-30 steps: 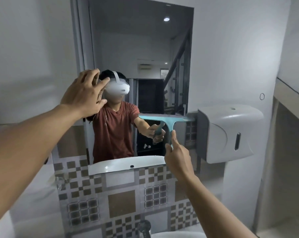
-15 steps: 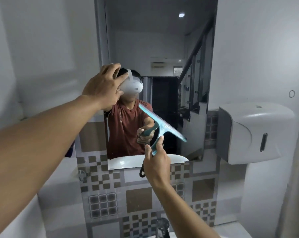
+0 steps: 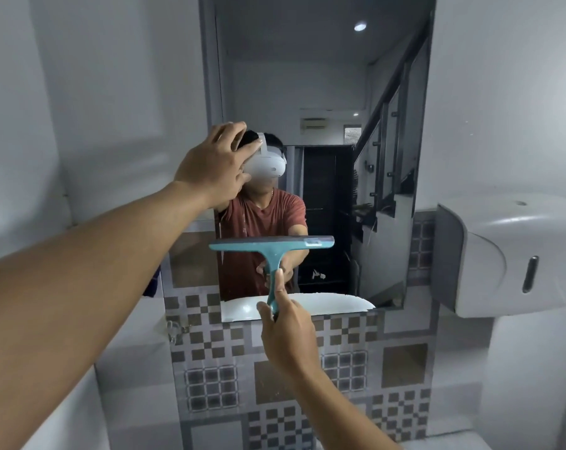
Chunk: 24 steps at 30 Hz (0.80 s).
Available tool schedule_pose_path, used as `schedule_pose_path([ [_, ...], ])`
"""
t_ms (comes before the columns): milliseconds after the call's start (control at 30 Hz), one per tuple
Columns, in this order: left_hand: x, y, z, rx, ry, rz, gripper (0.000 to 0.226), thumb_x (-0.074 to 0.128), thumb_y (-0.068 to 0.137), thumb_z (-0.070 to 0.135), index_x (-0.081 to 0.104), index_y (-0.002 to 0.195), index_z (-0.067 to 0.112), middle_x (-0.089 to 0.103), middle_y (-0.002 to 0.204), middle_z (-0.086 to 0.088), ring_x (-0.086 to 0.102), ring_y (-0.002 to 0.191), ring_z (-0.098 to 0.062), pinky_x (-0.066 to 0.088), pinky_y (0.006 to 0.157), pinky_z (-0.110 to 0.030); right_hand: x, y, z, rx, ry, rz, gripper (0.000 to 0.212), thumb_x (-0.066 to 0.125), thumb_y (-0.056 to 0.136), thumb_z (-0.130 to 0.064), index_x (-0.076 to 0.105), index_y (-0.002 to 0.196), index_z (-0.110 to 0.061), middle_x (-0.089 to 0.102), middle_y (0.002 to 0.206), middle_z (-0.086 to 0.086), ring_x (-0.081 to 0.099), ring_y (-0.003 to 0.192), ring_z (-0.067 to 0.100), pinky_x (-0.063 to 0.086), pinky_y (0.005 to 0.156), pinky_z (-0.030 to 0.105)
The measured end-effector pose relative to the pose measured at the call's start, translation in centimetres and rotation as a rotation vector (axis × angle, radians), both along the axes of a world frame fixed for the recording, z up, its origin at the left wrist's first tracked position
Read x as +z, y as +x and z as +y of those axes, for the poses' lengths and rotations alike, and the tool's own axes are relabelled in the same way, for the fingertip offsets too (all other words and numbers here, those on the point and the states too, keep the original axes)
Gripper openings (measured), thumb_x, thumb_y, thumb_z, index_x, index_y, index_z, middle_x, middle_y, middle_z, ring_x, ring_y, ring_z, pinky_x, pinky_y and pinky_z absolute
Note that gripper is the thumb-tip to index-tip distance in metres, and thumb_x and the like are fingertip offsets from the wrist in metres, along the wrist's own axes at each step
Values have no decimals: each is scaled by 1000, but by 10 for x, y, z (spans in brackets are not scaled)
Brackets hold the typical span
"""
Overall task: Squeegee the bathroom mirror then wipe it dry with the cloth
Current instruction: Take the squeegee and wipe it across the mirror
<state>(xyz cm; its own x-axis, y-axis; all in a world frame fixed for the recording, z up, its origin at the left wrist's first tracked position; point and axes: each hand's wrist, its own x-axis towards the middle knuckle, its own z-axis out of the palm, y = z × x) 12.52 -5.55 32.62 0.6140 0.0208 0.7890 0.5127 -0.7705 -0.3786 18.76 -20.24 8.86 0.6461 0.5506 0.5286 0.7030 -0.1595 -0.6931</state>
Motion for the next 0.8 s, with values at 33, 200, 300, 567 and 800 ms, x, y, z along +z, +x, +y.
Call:
schedule_pose_path([
  [33,0,0,0,-1,0,0,68,73,88,32,47,150,21,38,153,-13,33,141,-35,55,88,-58,0,1,-2,-25,-19,-19,68,47,105,-37,5,157,-45,63,102,-2,60,86,15,48,68,30],
  [200,-2,2,-1,-18,-6,-16,67,72,89,28,46,150,17,36,153,-14,31,143,-36,51,96,-56,4,23,-19,-107,-140,-247,63,47,104,-35,13,157,-43,62,98,0,61,75,17,54,60,34],
  [300,-7,6,-1,-36,12,-35,66,70,89,23,45,149,14,35,153,-18,31,143,-38,42,111,-54,11,43,-37,-166,-222,-419,60,45,105,-33,18,157,-44,58,92,1,59,67,19,50,53,35],
  [567,-29,14,-6,-63,-16,-29,71,72,88,30,43,151,13,33,155,-21,29,145,-41,35,116,-56,27,98,-72,-337,-314,-753,72,67,92,-21,32,152,-42,36,76,-1,45,57,17,38,47,31],
  [800,-33,12,-10,-63,-8,-32,75,75,86,34,43,151,14,34,155,-22,31,144,-42,35,116,-56,26,129,-106,-420,-308,-686,66,61,97,-19,34,153,-41,38,75,-1,42,58,17,33,52,31],
])
